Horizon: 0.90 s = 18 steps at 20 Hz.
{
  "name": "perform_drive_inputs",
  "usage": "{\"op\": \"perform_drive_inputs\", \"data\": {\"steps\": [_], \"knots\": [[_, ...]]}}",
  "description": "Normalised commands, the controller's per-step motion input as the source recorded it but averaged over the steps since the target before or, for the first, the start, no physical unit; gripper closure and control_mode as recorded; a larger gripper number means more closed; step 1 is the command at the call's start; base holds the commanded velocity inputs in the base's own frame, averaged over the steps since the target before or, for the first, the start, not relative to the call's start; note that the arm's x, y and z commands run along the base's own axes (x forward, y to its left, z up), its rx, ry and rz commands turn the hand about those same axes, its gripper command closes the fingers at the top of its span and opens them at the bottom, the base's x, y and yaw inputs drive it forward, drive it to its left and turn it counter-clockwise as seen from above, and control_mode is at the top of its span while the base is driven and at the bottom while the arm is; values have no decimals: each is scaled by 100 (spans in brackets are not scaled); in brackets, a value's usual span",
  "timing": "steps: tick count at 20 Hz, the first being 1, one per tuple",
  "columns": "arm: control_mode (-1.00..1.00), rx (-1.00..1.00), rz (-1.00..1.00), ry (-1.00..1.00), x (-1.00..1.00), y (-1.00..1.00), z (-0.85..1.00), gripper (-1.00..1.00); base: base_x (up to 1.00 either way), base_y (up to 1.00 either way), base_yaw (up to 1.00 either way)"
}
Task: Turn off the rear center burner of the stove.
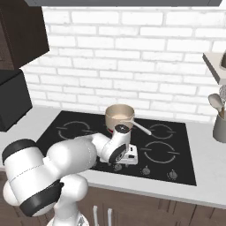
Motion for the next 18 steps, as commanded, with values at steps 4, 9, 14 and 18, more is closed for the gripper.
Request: {"op": "perform_drive_inputs", "data": {"steps": [4,9,14,18], "knots": [[-100,6,-8,0,0,0,0,-100,0,0,0],[-100,0,0,0,-16,0,-1,-100,0,0,0],[-100,0,0,0,-6,1,-2,-100,0,0,0],[-100,0,0,2,0,3,-1,-100,0,0,0]]}}
